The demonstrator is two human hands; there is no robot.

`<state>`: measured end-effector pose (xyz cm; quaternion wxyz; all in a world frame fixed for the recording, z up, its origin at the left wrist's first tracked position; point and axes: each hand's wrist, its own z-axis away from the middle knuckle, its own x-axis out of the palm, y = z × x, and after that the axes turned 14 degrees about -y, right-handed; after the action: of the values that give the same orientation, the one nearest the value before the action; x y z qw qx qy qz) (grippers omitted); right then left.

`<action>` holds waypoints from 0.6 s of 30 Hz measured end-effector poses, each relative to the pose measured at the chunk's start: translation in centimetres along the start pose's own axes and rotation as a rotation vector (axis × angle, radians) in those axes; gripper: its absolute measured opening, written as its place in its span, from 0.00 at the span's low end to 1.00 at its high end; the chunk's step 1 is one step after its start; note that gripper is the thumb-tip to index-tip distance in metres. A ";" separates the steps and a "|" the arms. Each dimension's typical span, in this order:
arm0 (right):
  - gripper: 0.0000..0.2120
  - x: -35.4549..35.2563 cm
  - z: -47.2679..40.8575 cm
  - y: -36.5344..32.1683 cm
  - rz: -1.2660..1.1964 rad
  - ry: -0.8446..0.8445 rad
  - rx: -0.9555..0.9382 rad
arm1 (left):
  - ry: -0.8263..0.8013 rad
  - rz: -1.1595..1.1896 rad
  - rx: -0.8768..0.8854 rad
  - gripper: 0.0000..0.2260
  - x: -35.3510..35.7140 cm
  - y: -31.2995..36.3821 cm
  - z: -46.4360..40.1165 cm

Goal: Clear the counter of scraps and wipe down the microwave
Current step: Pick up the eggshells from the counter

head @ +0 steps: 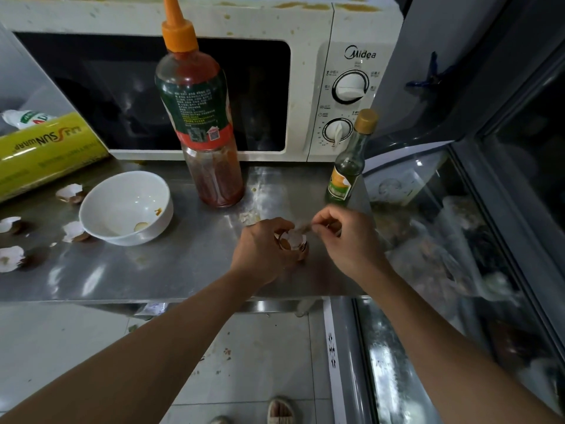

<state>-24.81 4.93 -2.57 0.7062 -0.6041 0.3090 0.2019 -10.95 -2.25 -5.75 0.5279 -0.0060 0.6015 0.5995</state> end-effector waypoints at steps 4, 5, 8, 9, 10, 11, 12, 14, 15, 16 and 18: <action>0.11 0.9 0.2 2.0 -0.028 -0.138 0.133 | 0.010 -0.011 -0.037 0.21 0.3 0.2 0.3; 0.13 1.2 0.2 2.2 -0.085 -0.162 0.135 | 0.013 -0.019 -0.038 0.21 0.4 0.3 0.4; 0.15 1.9 0.1 2.5 -0.215 -0.191 0.139 | 0.017 -0.044 -0.039 0.22 0.5 0.5 0.5; 0.16 2.1 0.0 2.6 -0.235 -0.192 0.143 | 0.021 -0.044 -0.042 0.23 0.5 0.5 0.5; 0.17 2.3 0.0 2.7 -0.249 -0.191 0.143 | 0.023 -0.041 -0.046 0.24 0.6 0.6 0.5; 0.17 2.4 0.0 2.7 -0.258 -0.188 0.140 | 0.025 -0.038 -0.048 0.25 0.6 0.6 0.5; 0.17 2.4 0.0 2.8 -0.264 -0.184 0.135 | 0.028 -0.039 -0.047 0.25 0.7 0.6 0.4; 0.17 2.4 0.1 3.0 -0.281 -0.177 0.122 | 0.038 -0.045 -0.042 0.26 0.7 0.7 0.5; 0.17 2.4 0.1 3.0 -0.285 -0.174 0.113 | 0.048 -0.048 -0.036 0.26 0.8 0.7 0.5; 0.17 2.5 0.1 3.0 -0.287 -0.174 0.106 | 0.059 -0.053 -0.026 0.25 0.9 0.7 0.6; 0.16 2.5 0.2 2.9 -0.307 -0.184 0.108 | 0.089 -0.057 0.011 0.25 1.1 0.6 0.8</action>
<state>-24.82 5.45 -6.34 0.7855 -0.5843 0.1577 0.1291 -11.30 -0.84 -5.79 0.5174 -0.0467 0.6274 0.5801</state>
